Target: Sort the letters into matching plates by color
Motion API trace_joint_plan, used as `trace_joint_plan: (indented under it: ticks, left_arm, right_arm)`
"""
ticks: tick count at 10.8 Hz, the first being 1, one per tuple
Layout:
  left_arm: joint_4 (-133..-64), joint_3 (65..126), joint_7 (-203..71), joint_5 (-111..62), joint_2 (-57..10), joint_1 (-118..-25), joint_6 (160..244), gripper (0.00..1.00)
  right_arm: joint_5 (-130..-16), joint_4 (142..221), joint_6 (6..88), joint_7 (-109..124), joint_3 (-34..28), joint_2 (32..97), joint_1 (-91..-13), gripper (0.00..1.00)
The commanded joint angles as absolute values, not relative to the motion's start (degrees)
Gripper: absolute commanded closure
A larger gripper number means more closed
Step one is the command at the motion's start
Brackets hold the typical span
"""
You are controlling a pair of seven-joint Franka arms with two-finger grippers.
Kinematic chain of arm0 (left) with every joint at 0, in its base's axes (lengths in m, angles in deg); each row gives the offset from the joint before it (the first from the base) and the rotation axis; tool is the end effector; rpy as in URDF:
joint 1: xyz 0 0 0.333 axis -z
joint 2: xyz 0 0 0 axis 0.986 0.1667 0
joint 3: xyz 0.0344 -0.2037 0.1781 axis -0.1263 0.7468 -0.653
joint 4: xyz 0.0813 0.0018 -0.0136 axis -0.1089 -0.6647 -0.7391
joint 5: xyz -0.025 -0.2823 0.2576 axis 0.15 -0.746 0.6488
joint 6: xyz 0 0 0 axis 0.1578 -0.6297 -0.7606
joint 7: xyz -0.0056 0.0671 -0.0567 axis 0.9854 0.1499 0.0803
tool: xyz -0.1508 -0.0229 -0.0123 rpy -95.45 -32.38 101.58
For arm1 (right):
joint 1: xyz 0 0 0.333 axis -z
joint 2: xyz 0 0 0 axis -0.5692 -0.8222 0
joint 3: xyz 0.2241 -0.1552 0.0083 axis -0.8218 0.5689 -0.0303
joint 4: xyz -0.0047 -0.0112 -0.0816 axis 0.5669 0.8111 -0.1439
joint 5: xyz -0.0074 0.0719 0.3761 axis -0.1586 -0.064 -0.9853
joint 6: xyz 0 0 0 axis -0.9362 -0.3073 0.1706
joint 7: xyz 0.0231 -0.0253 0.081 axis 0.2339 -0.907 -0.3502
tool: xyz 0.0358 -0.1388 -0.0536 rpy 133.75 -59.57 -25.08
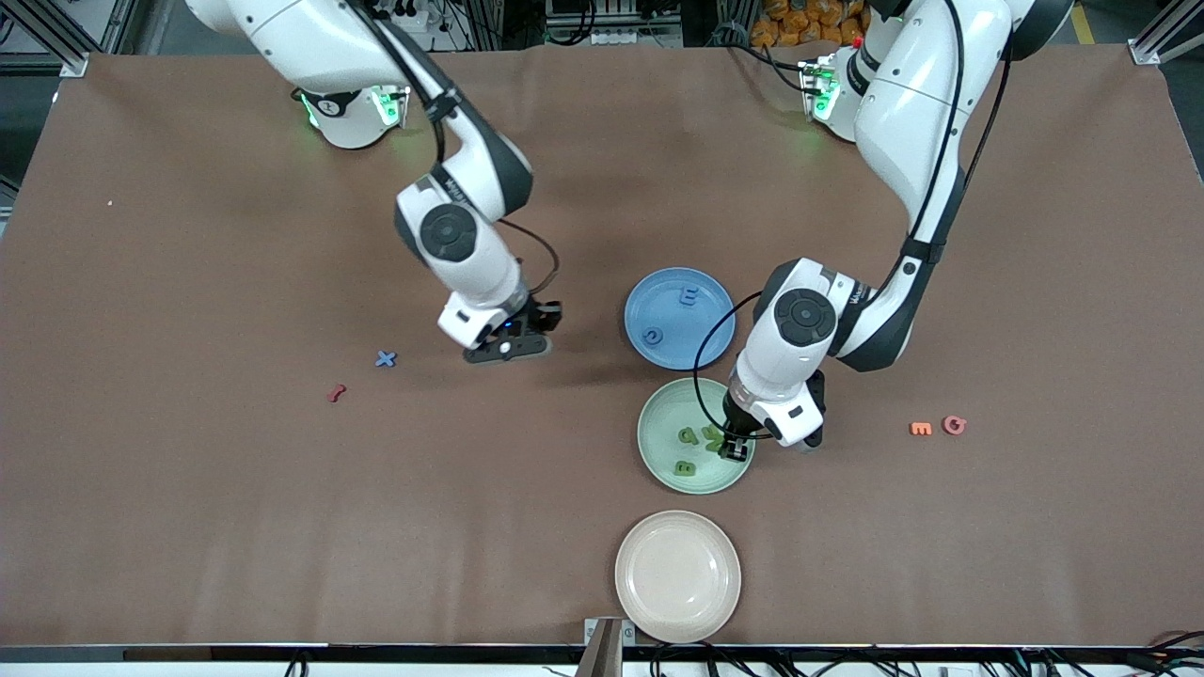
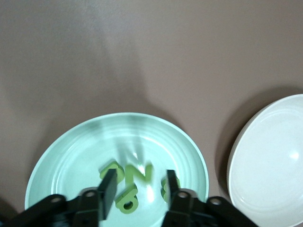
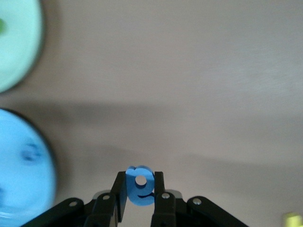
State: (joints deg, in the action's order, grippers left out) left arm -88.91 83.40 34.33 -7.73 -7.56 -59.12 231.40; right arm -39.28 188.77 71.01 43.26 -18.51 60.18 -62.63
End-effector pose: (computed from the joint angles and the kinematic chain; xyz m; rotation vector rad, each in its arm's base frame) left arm 0.6263 -0.3134 0.1694 2.2926 1.7880 0.1776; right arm 0.4961 0.3901 0.1957 -2.9849 -0.1016 -0.0288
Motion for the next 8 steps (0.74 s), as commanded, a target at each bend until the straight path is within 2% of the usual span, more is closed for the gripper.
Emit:
trace_joint_plan:
  ticks: [1, 3, 5, 8]
  left_arm:
    - [-87.9, 81.4, 32.4, -3.6, -7.7, -60.3, 230.8, 0.0]
    - [-88.0, 80.6, 24.2, -0.5, -9.3, -63.0, 227.4, 0.0]
    - [-87.9, 80.8, 4.3, -0.4, -11.4, -67.7, 219.6, 0.0]
    - [-87.9, 81.0, -25.4, -0.6, -14.2, -72.3, 211.6, 0.0]
  right_arm:
    - [-40.2, 175.5, 69.6, 58.6, -17.4, 53.1, -69.8, 1.0]
    - [-40.0, 171.8, 69.7, 65.2, -16.7, 50.5, -73.8, 1.0]
    - [-39.8, 171.3, 70.6, 69.5, -14.2, 48.5, -79.4, 1.0]
    - [-40.0, 165.9, 70.7, 78.4, -9.4, 44.7, -86.4, 1.0]
